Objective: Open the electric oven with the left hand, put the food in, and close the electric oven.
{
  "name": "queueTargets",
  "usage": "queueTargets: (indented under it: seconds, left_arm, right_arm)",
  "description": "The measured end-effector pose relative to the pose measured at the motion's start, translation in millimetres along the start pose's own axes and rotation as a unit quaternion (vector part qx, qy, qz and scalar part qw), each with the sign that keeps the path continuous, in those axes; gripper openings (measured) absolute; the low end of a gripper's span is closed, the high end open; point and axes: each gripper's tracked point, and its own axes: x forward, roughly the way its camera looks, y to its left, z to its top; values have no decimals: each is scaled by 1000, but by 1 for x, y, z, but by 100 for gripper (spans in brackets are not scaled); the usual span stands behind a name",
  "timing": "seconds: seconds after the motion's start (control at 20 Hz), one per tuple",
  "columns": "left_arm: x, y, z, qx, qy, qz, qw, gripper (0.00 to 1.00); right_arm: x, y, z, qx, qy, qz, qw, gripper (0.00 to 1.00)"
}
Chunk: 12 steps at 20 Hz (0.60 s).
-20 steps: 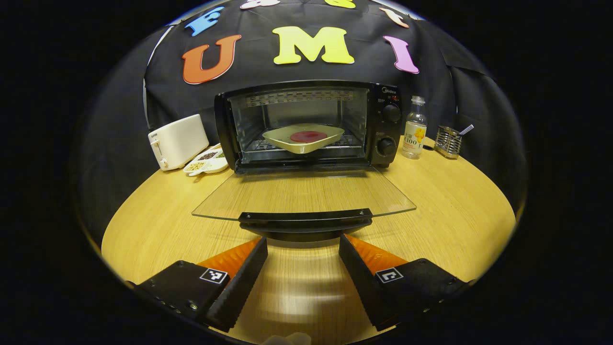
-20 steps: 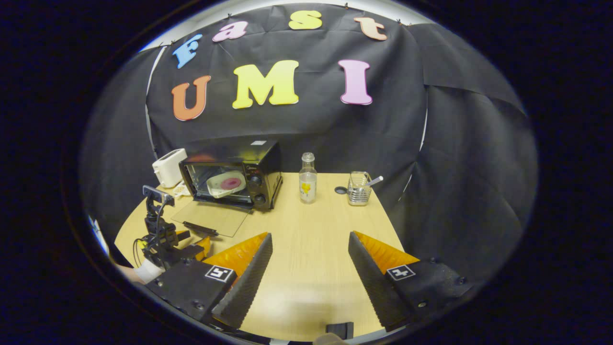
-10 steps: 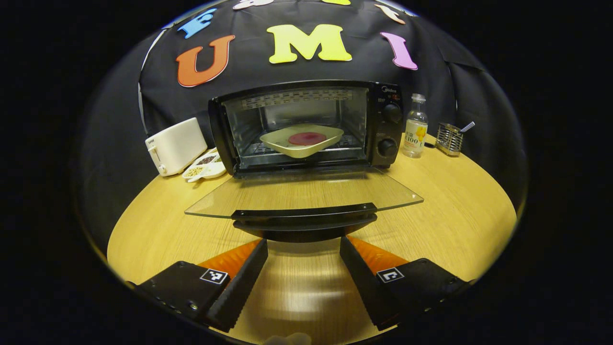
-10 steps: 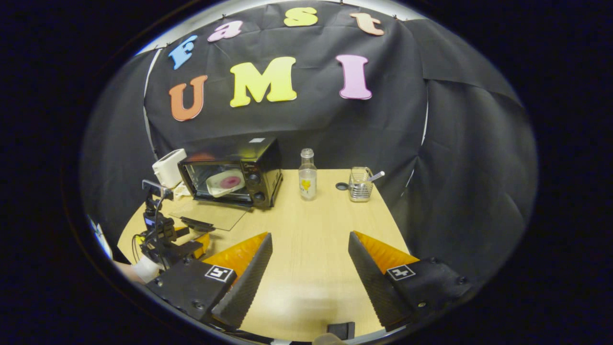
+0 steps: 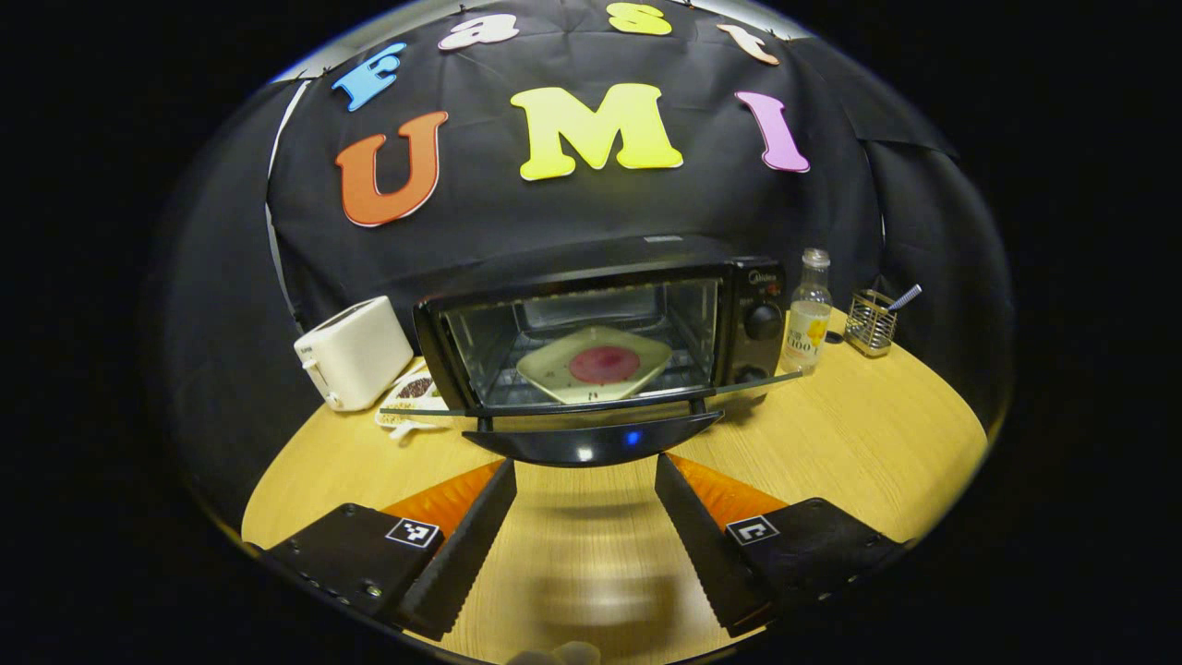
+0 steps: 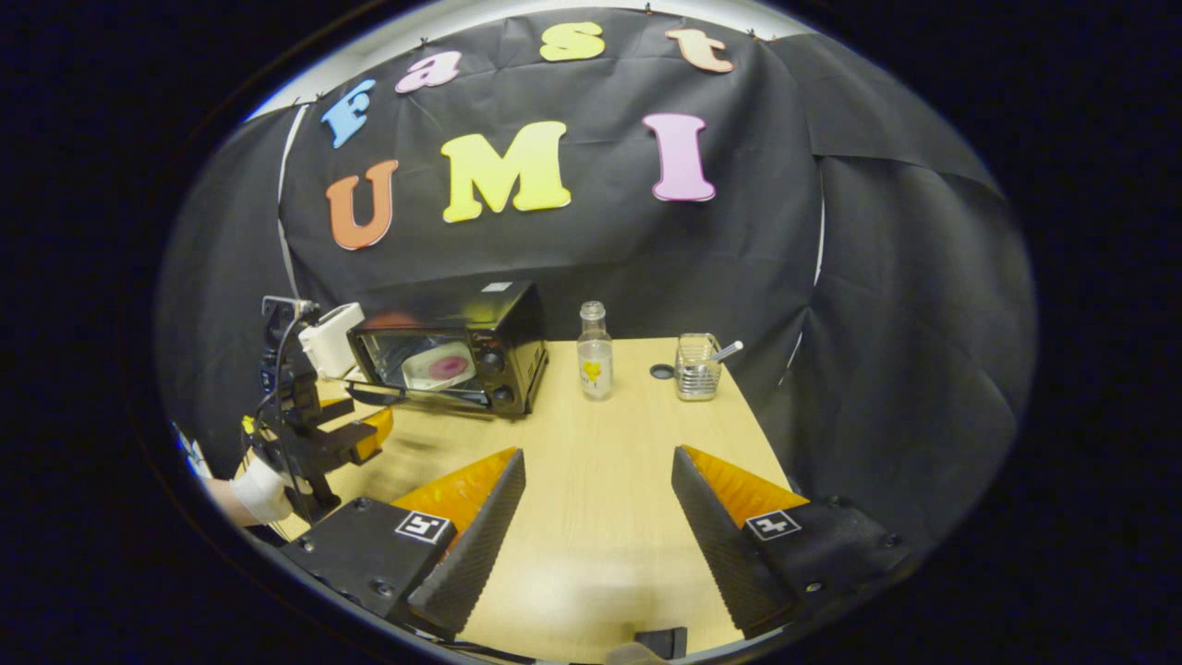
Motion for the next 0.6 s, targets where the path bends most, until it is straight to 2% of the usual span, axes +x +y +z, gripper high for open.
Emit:
queueTargets:
  seconds: [0.15,0.35,0.6]
  left_arm:
    - [6,-2,27,5,-23,1,1000,97]
    - [3,-9,27,6,-19,-6,1000,97]
    - [-9,-10,38,1,-24,1,1000,97]
  right_arm:
    - [-6,-7,4,12,-8,-6,1000,96]
    - [-10,-6,5,16,-16,-6,1000,96]
    - [-20,-8,10,12,-25,-2,1000,96]
